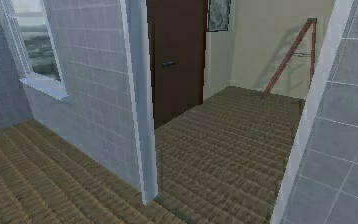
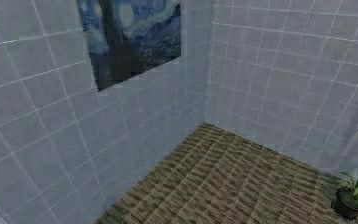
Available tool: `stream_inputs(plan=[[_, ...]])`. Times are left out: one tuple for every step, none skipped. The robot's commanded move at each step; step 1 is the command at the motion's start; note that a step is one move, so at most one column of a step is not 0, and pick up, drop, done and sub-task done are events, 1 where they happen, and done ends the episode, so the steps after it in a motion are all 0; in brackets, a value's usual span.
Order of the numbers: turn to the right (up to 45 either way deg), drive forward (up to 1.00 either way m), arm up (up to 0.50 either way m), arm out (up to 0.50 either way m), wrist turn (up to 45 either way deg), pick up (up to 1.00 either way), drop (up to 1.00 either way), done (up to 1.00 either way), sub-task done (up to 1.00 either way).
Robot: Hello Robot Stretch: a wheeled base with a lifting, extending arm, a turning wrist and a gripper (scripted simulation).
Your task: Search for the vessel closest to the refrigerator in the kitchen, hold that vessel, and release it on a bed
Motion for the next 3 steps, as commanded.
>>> stream_inputs(plan=[[0.0, 0.75, 0.00, 0.00, 0.0, 0.00, 0.00, 0.00, 0.00], [30.0, 0.00, 0.00, 0.00, 0.0, 0.00, 0.00, 0.00, 0.00], [0.0, 0.45, 0.00, 0.00, 0.0, 0.00, 0.00, 0.00, 0.00]])
